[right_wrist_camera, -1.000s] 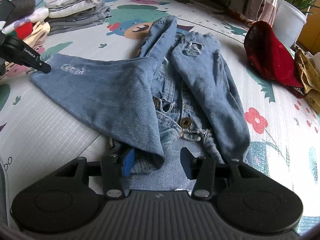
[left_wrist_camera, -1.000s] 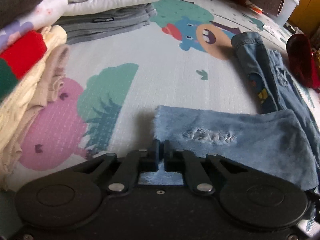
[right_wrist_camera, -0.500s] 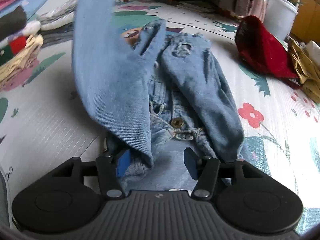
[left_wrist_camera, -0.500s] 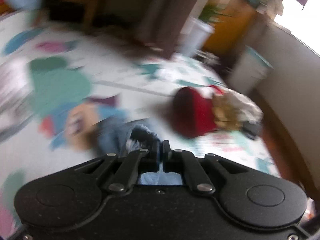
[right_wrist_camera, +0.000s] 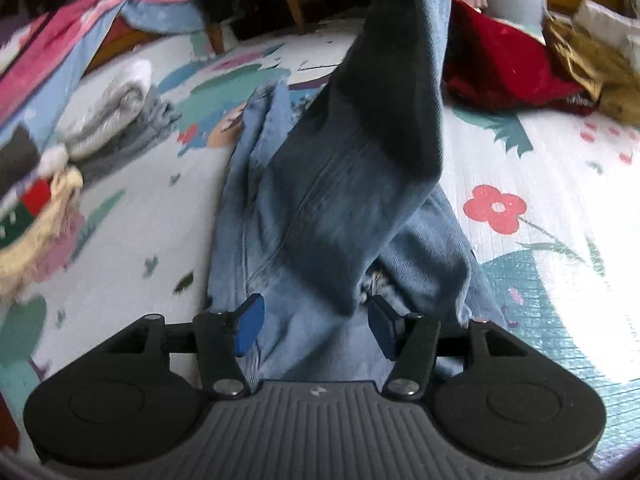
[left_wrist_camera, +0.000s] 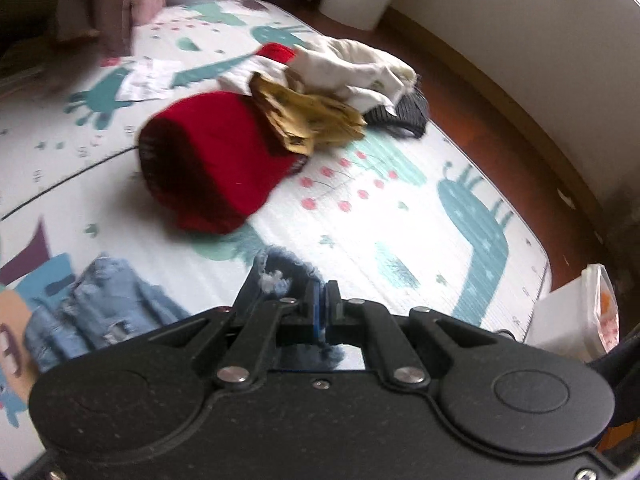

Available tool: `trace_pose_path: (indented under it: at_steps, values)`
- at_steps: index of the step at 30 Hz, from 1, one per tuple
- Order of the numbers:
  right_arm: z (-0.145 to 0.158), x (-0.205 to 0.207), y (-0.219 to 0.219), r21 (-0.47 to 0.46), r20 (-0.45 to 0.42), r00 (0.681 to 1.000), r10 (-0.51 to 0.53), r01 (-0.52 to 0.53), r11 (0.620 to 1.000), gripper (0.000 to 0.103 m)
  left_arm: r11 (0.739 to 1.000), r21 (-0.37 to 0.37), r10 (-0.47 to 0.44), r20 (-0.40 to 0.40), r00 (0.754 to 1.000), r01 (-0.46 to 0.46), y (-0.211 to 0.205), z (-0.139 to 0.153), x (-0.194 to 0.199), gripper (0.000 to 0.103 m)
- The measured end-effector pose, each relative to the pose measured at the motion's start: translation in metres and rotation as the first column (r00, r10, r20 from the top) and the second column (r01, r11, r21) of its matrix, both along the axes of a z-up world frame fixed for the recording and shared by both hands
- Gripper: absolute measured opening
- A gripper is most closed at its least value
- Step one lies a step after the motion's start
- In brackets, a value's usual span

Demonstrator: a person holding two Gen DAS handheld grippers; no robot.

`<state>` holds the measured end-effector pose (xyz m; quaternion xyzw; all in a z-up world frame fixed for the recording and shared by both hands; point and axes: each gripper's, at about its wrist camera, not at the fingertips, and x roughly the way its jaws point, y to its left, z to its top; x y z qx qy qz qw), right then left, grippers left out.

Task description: Fold clothes

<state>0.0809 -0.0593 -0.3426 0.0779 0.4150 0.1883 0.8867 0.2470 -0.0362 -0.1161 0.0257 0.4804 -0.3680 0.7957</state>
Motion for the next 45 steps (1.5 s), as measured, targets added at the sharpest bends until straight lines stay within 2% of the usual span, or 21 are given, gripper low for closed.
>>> trace_pose_path:
  at_steps: [2,3,5,7,8,10,13,14,16,18,20,22,24,27,30,34,36,38,41,43,45]
  values:
    - [-0.002,0.007,-0.004,0.036,-0.01,1.0,-0.015,0.015,0.999,0.052,0.999,-0.032,0.014,-0.004,1.0,-0.014,-0.002,-0.006,0.005,0.0]
    - [-0.002,0.009,-0.005,0.041,-0.011,1.0,-0.026,0.026,0.999,0.039,0.999,-0.049,0.024,-0.005,1.0,-0.024,-0.002,-0.009,0.009,0.0]
    - [-0.002,0.012,-0.007,0.051,-0.013,0.999,-0.047,0.048,0.998,0.029,0.994,-0.094,0.046,-0.025,0.999,-0.048,0.003,-0.018,0.017,0.0]
    - [-0.004,0.012,-0.013,0.067,-0.028,0.996,-0.084,0.085,0.994,0.009,0.989,-0.132,0.056,-0.044,0.997,-0.061,0.008,-0.028,0.026,0.0]
    - [-0.006,0.011,-0.017,0.075,-0.038,0.994,-0.103,0.106,0.992,0.007,0.986,-0.146,0.073,-0.057,0.996,-0.081,0.01,-0.034,0.032,0.0]
    - [-0.008,0.01,-0.024,0.091,-0.057,0.988,-0.142,0.147,0.985,0.007,0.976,-0.185,0.1,-0.08,0.992,-0.113,0.014,-0.051,0.044,0.003]
    - [-0.012,0.008,-0.033,0.106,-0.091,0.977,-0.193,0.202,0.974,0.008,0.979,-0.175,0.094,-0.063,0.994,-0.104,0.036,-0.06,0.063,0.031]
    - [-0.013,0.007,-0.033,0.092,-0.096,0.975,-0.201,0.21,0.973,0.008,0.978,-0.176,0.108,-0.048,0.993,-0.115,0.053,-0.059,0.069,0.033]
    - [-0.011,0.003,-0.031,0.044,-0.081,0.972,-0.22,0.224,0.974,0.008,0.976,-0.141,0.17,0.0,0.985,-0.168,0.091,-0.059,0.074,0.033]
    - [-0.004,-0.004,-0.027,-0.022,-0.035,0.968,-0.248,0.247,0.969,0.009,0.988,0.0,0.153,0.09,0.984,-0.154,0.119,-0.069,0.067,0.033]
    - [0.005,-0.012,-0.016,-0.067,0.033,0.974,-0.225,0.227,0.972,0.011,0.979,0.16,0.105,0.142,0.984,-0.127,0.143,-0.087,0.058,0.03]
    - [0.015,-0.019,-0.004,-0.11,0.103,0.977,-0.188,0.199,0.974,0.011,0.959,0.278,0.03,0.083,0.996,-0.052,0.155,-0.118,0.045,0.023]
    - [0.02,-0.019,0.008,-0.104,0.142,0.983,-0.114,0.13,0.986,0.011,0.938,0.337,-0.092,0.008,0.996,0.084,0.152,-0.144,0.026,0.019]
    - [0.021,-0.005,0.035,-0.076,0.148,0.989,0.008,0.003,0.997,0.011,0.932,0.314,-0.18,-0.035,0.983,0.181,0.135,-0.168,0.004,0.018]
    - [0.02,0.01,0.056,-0.068,0.147,0.986,0.081,-0.072,0.995,0.011,0.934,0.356,-0.067,0.072,0.995,0.037,0.115,-0.19,0.003,0.018]
    - [0.015,0.043,0.071,-0.083,0.114,0.988,0.104,-0.095,0.992,0.012,0.909,0.403,-0.144,0.066,0.987,0.106,0.103,-0.182,0.003,0.018]
    - [0.015,0.059,0.078,-0.079,0.107,0.984,0.141,-0.133,0.988,0.012,0.922,0.373,-0.16,0.119,0.98,0.106,0.117,-0.164,0.006,0.018]
    - [0.016,0.071,0.09,-0.11,0.143,0.97,0.197,-0.182,0.977,0.012,0.93,0.366,-0.114,0.196,0.974,0.035,0.134,-0.151,0.018,0.018]
    - [0.015,0.087,0.105,-0.142,0.161,0.959,0.232,-0.21,0.967,0.012,0.925,0.365,-0.009,0.29,0.957,-0.102,0.155,-0.158,0.043,0.018]
    - [0.006,0.096,0.111,-0.19,0.119,0.964,0.238,-0.213,0.958,0.012,0.932,0.322,0.065,0.301,0.952,-0.165,0.162,-0.172,0.061,0.018]
    - [-0.01,0.104,0.109,-0.252,0.039,0.975,0.218,-0.201,0.946,0.008,0.907,0.373,0.087,0.289,0.953,-0.196,0.154,-0.197,0.077,0.018]
